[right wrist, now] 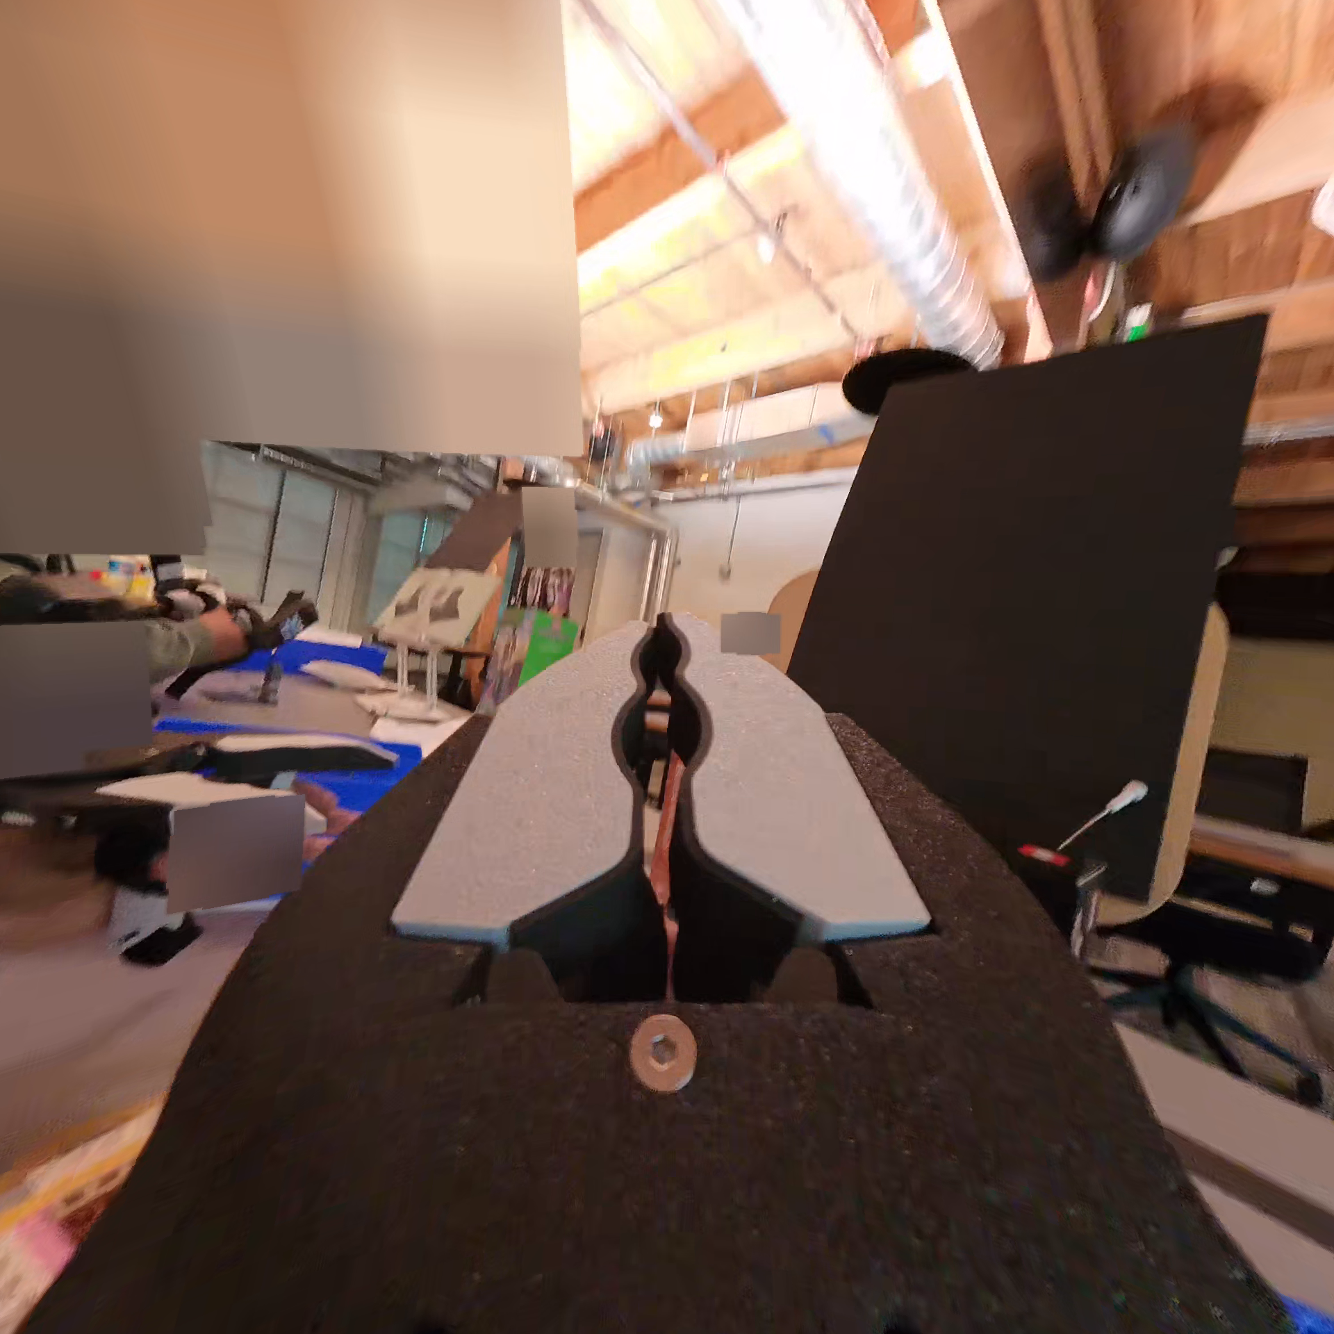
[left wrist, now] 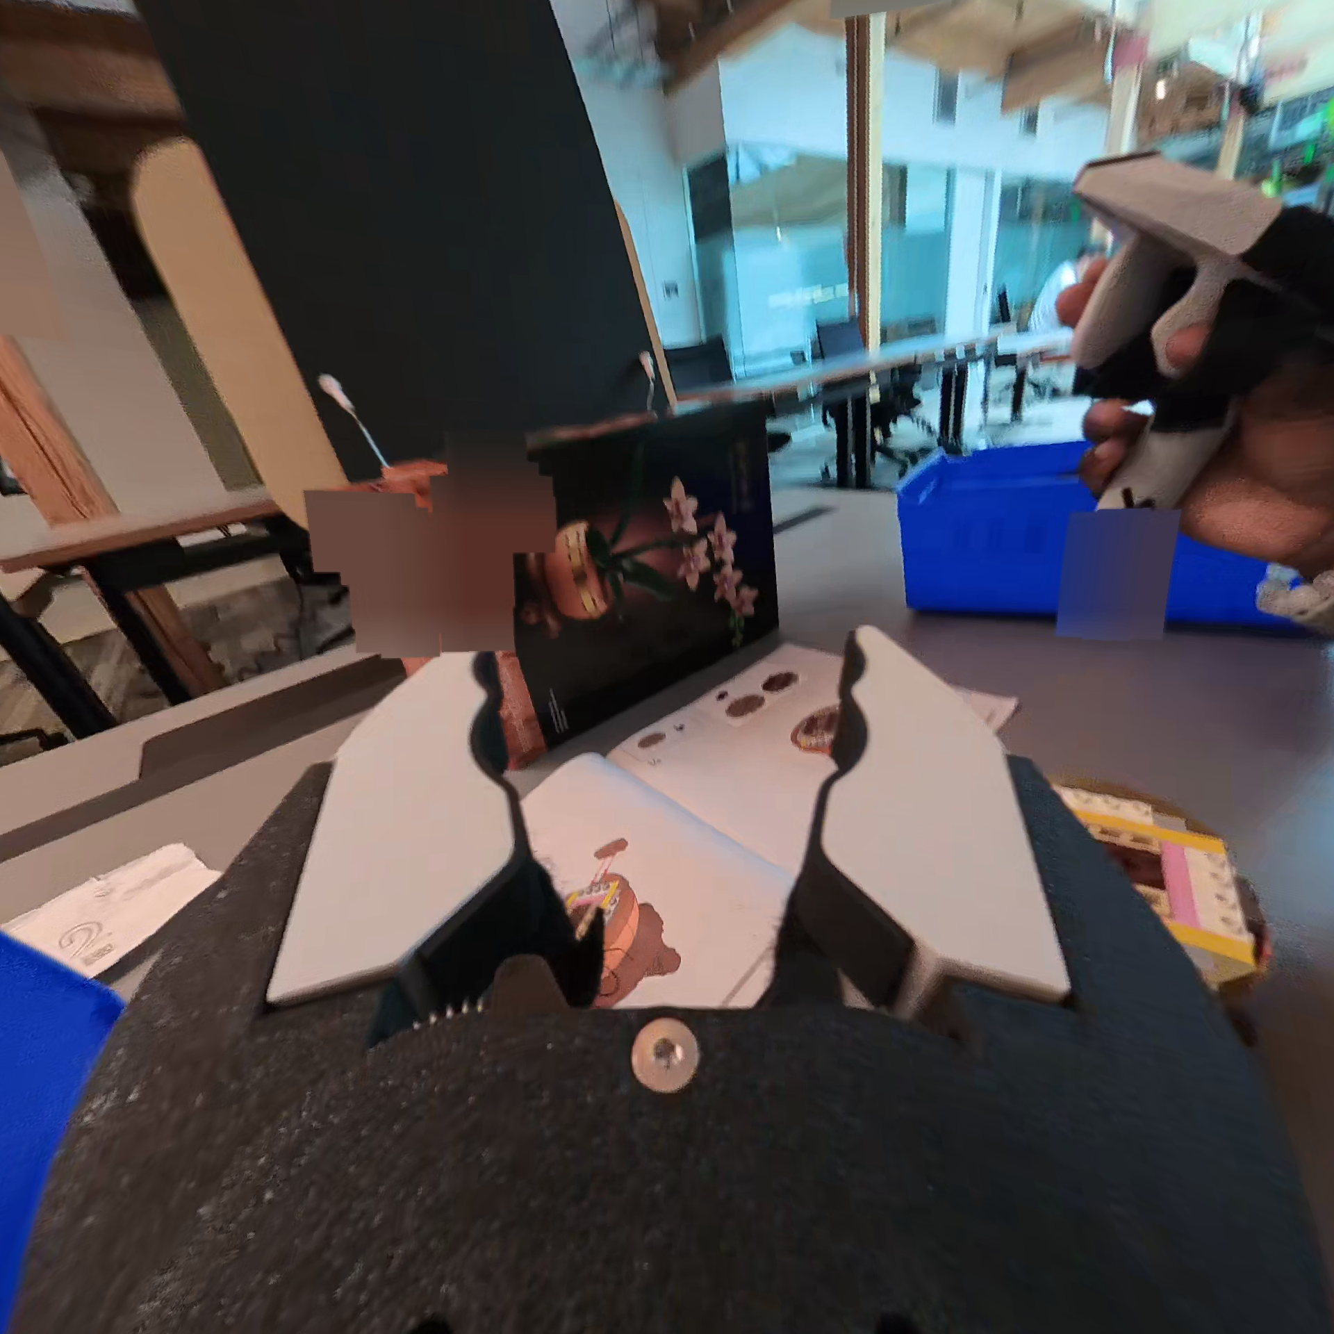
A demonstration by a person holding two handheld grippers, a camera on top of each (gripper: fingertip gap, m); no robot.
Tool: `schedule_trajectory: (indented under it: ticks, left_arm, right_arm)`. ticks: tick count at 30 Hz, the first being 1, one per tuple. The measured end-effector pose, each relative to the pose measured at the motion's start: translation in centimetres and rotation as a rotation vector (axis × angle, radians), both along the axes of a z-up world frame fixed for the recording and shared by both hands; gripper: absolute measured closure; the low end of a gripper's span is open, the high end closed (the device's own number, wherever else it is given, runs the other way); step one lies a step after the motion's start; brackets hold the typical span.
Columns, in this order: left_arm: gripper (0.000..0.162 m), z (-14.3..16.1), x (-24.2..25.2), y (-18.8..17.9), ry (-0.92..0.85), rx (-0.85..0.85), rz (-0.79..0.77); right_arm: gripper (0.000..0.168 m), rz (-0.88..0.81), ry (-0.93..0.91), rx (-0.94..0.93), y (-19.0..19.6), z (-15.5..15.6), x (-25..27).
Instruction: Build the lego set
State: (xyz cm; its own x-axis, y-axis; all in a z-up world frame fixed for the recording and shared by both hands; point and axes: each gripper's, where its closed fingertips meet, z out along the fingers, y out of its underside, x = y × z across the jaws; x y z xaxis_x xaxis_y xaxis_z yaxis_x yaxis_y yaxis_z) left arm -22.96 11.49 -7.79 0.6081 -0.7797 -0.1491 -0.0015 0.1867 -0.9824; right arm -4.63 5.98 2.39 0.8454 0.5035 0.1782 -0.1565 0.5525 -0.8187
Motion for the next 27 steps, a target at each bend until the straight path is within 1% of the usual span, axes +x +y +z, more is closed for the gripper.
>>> schedule_trajectory:
  ticks: [1,3,4,5,6,7,8,9,10,11,12,13,14,15,17,18,19,20,21,23,24,25,26,27]
  left_arm:
    - [0.083,0.4,-0.5,-0.2,-0.031,0.008,0.009]
    - [0.097,0.5,-1.1,-0.7,-0.049,0.022,0.015]
    - [0.103,0.3,-1.3,-0.9,-0.035,0.027,0.024]
    - [0.108,-0.2,-1.5,-1.0,-0.006,0.03,0.035]
    - [0.111,-0.7,-1.5,-1.1,0.032,0.036,0.04]
    - [0.112,-1.2,-1.5,-1.4,0.071,0.047,0.033]
    - [0.113,-1.8,-1.4,-1.9,0.11,0.058,0.015]
    - [0.112,-2.3,-1.0,-2.5,0.143,0.062,-0.02]
    - [0.112,-2.9,-0.6,-3.4,0.169,0.052,-0.072]
    - [0.109,-3.5,-0.1,-4.3,0.187,0.026,-0.127]
    - [0.106,-4.2,0.3,-5.1,0.203,-0.013,-0.176]
    - [0.1,-4.8,0.7,-6.0,0.218,-0.06,-0.229]
    - [0.093,-5.4,1.1,-6.7,0.229,-0.107,-0.275]
    - [0.082,-6.0,1.4,-7.2,0.241,-0.157,-0.307]
    - [0.065,-7.1,1.8,-7.9,0.264,-0.253,-0.347]
    - [0.062,-7.4,2.0,-8.3,0.263,-0.285,-0.369]
    - [0.064,-7.6,2.2,-8.8,0.263,-0.3,-0.393]
    - [0.069,-7.9,2.3,-9.2,0.276,-0.306,-0.409]
    - [0.078,-8.2,2.4,-9.6,0.296,-0.304,-0.417]
    - [0.092,-8.8,2.6,-10.4,0.317,-0.303,-0.437]
    - [0.095,-9.0,2.7,-10.5,0.312,-0.32,-0.432]
    - [0.095,-9.3,3.0,-10.6,0.306,-0.341,-0.431]
    - [0.091,-9.6,3.3,-10.8,0.306,-0.356,-0.436]
    - [0.088,-9.9,3.6,-10.8,0.317,-0.365,-0.435]
  right_arm:
    - [0.168,-0.019,0.011,0.011,-0.1,0.5,0.4]
    - [0.168,-0.067,-0.019,-0.077,0.4,0.0,1.0]
    - [0.168,-0.049,-0.055,-0.129,0.4,-0.5,0.8]
    - [0.166,0.009,-0.094,-0.18,0.2,-1.1,0.1]
    - [0.153,0.087,-0.113,-0.239,0.0,-1.8,-0.5]
    - [0.128,0.185,-0.106,-0.281,-0.6,-2.1,-1.3]
    - [0.087,0.313,-0.077,-0.33,-1.5,-2.3,-2.2]
    - [0.047,0.432,-0.031,-0.426,-2.0,-2.8,-3.0]
    - [0.027,0.557,-0.034,-0.507,-2.9,-3.6,-3.9]
    - [0.023,0.619,-0.052,-0.538,-3.7,-4.4,-4.5]
    - [0.023,0.581,-0.062,-0.519,-3.6,-5.0,-4.7]
    - [0.023,0.503,-0.069,-0.471,-3.3,-5.5,-4.6]
    - [0.022,0.443,-0.07,-0.41,-3.3,-5.6,-4.6]
    - [0.026,0.406,-0.064,-0.335,-3.6,-5.4,-4.6]
    - [0.052,0.349,-0.029,-0.216,-4.3,-4.6,-4.4]
    - [0.075,0.332,-0.025,-0.176,-4.7,-4.4,-4.3]
    - [0.102,0.296,-0.041,-0.158,-4.8,-4.6,-4.1]
    - [0.143,0.256,-0.089,-0.162,-4.7,-5.2,-4.0]
    - [0.164,0.246,-0.149,-0.174,-4.7,-5.9,-4.2]
    - [0.167,0.283,-0.27,-0.276,-4.7,-8.4,-5.1]
    - [0.165,0.337,-0.338,-0.344,-5.0,-10.0,-5.6]
    - [0.159,0.404,-0.386,-0.393,-5.5,-11.4,-6.1]
    - [0.138,0.448,-0.397,-0.422,-5.8,-12.2,-6.5]
    - [0.114,0.462,-0.381,-0.436,-5.7,-12.6,-6.6]
